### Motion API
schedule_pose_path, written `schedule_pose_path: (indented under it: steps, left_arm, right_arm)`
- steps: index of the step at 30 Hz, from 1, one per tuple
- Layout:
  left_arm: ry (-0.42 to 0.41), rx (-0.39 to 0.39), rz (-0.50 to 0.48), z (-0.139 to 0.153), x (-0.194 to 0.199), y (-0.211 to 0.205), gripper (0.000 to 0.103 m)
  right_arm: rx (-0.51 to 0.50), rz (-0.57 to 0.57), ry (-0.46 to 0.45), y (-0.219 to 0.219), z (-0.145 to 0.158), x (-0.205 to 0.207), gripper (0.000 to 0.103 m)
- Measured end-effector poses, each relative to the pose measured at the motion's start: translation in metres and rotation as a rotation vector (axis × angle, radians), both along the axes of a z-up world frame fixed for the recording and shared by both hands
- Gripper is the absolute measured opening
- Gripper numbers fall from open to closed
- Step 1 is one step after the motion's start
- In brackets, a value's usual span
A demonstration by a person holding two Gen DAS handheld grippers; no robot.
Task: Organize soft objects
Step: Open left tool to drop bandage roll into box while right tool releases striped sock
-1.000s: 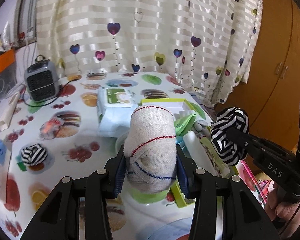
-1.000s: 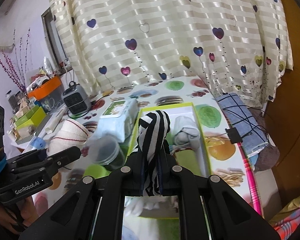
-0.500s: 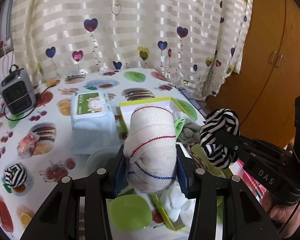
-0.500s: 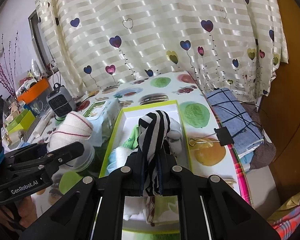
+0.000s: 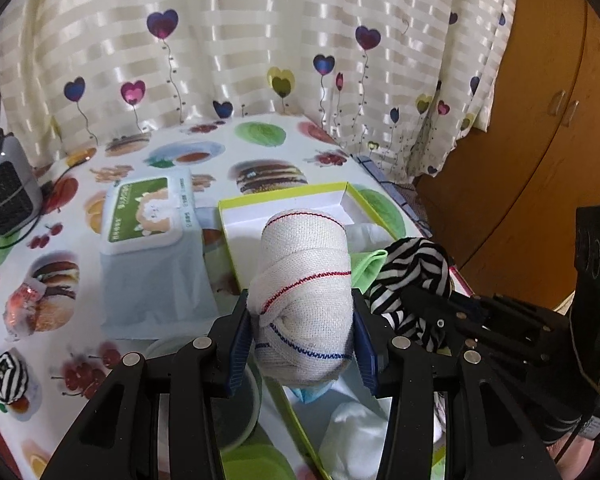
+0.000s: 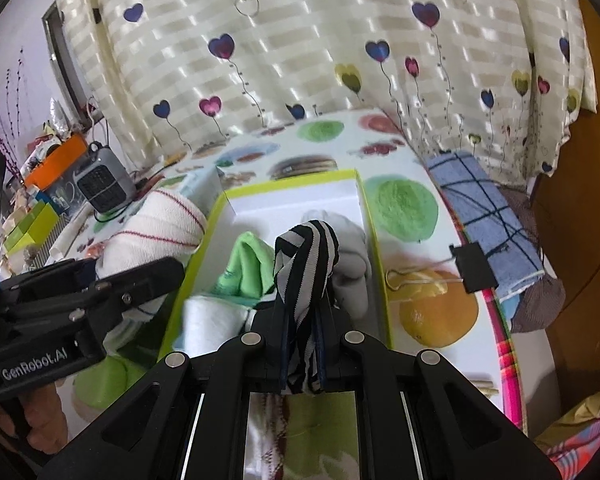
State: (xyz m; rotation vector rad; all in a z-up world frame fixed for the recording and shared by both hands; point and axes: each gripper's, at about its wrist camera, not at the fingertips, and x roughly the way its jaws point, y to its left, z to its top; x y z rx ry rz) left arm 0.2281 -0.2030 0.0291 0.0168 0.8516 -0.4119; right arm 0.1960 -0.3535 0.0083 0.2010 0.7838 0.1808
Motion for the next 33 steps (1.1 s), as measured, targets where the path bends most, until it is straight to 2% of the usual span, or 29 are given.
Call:
schedule_pose_path:
  steps: [4, 7, 9, 10, 16, 23, 33]
  left_arm:
    - [0.032, -0.001, -0.004, -0.009, 0.007, -0.004, 0.044]
    - [0.049, -0.001, -0.008, -0.014, 0.013, -0.007, 0.044]
    - [0.056, -0.010, -0.008, -0.016, 0.015, -0.007, 0.044]
    - [0.057, -0.015, -0.008, -0.016, 0.017, -0.006, 0.045]
    - [0.017, -0.037, -0.017, -0.006, 0.015, -0.003, 0.050]
    - [-0.013, -0.061, -0.029, 0.008, 0.005, 0.003, 0.050]
    - [-0.073, -0.045, -0.013, 0.030, -0.036, 0.019, 0.050]
  right_arm:
    - [-0.013, -0.005, 0.000, -0.001, -0.002, -0.001, 0.015]
    - [-0.029, -0.012, -0.019, -0.001, 0.002, -0.006, 0.027]
    - [-0.030, -0.013, -0.033, 0.000, 0.006, -0.009, 0.045]
    - [-0.032, -0.011, -0.044, 0.000, 0.009, -0.011, 0.046]
    - [-0.054, -0.020, -0.074, 0.001, 0.019, -0.019, 0.046]
    - [-0.060, -0.030, -0.085, 0.004, 0.026, -0.030, 0.046]
    - [-0.080, -0.013, -0.109, 0.020, 0.044, -0.056, 0.046]
